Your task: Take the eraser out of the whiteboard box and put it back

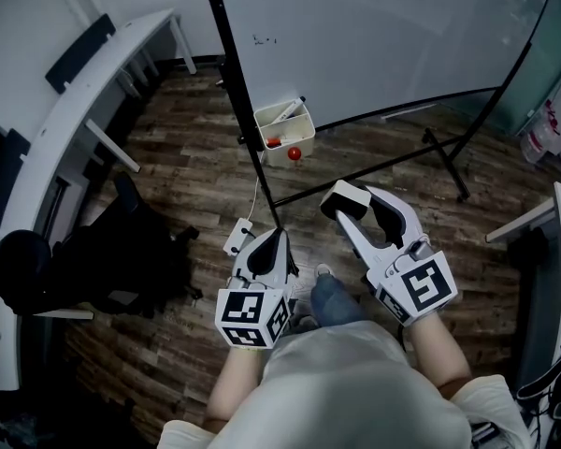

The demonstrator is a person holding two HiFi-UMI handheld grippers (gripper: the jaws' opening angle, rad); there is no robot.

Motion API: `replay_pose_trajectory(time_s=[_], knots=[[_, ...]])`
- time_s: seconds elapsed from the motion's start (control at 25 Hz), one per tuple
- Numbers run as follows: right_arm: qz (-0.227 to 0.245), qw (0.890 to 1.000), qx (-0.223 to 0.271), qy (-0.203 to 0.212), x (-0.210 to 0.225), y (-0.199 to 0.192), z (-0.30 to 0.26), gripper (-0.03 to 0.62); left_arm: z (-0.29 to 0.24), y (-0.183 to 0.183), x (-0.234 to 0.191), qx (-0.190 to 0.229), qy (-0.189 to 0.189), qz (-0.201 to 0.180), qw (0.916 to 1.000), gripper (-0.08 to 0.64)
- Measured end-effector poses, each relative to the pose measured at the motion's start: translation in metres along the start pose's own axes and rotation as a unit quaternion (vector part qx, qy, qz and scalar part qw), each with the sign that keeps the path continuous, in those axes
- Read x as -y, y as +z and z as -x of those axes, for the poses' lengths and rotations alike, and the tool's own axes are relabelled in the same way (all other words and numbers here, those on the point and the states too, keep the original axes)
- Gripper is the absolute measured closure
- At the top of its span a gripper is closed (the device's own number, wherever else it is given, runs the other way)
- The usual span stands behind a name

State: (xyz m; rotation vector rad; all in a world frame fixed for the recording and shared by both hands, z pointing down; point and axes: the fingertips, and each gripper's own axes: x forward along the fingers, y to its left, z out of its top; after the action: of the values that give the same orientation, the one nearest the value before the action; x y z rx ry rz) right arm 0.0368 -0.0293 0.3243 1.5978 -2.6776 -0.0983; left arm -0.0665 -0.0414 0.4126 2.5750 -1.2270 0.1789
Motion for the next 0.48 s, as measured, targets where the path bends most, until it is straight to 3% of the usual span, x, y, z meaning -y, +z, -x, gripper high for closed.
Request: replay_pose_trajectory(time_s=[0.48], knots=[[-0.002,1.000,0.005,-0.005,-0.0054,-0.0002,0.0087,0.408,0.0043,-0.0005,0.0036,0.005,-0.005,0.007,0.9999,0.560]])
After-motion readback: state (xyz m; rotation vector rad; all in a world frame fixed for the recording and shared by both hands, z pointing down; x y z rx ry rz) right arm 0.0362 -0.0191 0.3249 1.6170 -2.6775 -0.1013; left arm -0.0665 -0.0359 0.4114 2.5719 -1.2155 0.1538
